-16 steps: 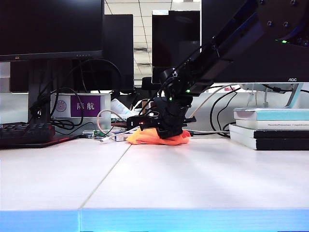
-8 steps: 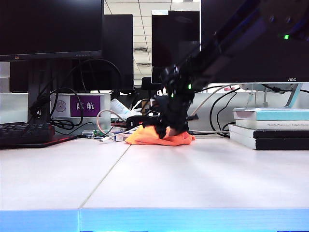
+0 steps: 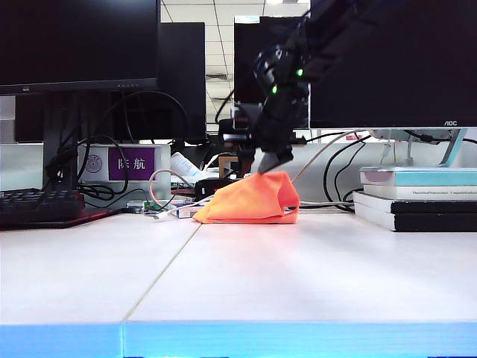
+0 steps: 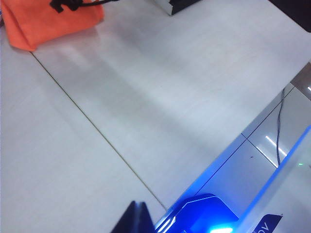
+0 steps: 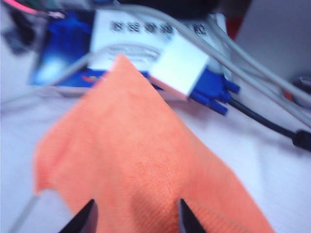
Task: Wipe the table from back to front using the rag.
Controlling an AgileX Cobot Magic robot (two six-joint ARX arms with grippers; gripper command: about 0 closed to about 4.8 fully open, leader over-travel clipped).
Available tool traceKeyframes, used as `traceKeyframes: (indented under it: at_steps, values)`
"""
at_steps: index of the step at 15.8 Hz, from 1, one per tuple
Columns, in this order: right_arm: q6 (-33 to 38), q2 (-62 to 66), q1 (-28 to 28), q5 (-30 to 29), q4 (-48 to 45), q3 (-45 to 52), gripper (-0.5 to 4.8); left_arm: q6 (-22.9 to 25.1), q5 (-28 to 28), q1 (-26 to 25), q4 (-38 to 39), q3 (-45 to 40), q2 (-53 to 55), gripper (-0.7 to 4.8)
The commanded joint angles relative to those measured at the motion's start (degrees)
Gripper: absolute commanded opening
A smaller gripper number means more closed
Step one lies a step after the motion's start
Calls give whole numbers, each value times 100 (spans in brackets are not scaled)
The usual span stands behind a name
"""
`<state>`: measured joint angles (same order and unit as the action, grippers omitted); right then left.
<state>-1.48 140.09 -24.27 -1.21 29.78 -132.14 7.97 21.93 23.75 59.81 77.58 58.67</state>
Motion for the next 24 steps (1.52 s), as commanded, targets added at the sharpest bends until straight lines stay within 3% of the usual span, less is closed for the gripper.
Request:
traceKeyframes:
  at_steps: [1,2,4,5,6,8,9,10,11,12,13,19,24]
  values:
    - [-4,-343,-4,-538,170,-24,268,20,37,4,-37,15,-4,-6]
    - [-4,-413,-4,-713,216,-24,396,20,35,4,-103,15,-2,-6]
    - [-4,-452,-4,-973,249,-24,400,20,37,4,-306,15,42,-6]
    - [-2,-483,-7,-1099,326,-24,262,20,37,4,-468,15,140,-6]
    - [-4,-520,-26,-1102,442,-22,-9,26,33,4,-535,15,299,-6]
    - [22,-581,-26,-1440,503,-22,-5,334,20,4,-1099,15,896,-6]
    - [42,-632,-26,-1440,619,-24,232,649,-11,0,-1349,15,1314,-6]
    - [42,-660,-24,-1482,699,-22,342,804,-24,-24,-1471,15,1519,-6]
    - [39,-669,-24,-1532,739,-24,340,885,-24,-26,-1565,15,1641,-6]
    - [42,-682,-24,-1574,785,-22,279,973,-22,-26,-1720,11,1808,-6]
    - [39,-699,-24,-1574,861,-24,8,986,-20,-28,-2039,7,2138,-6]
    - [-28,-1163,-26,-1786,1071,-22,0,953,17,-28,-2433,9,2396,-6]
    - [-26,-2496,-26,-1784,1541,-24,-1,782,39,-22,-2212,9,1550,-6]
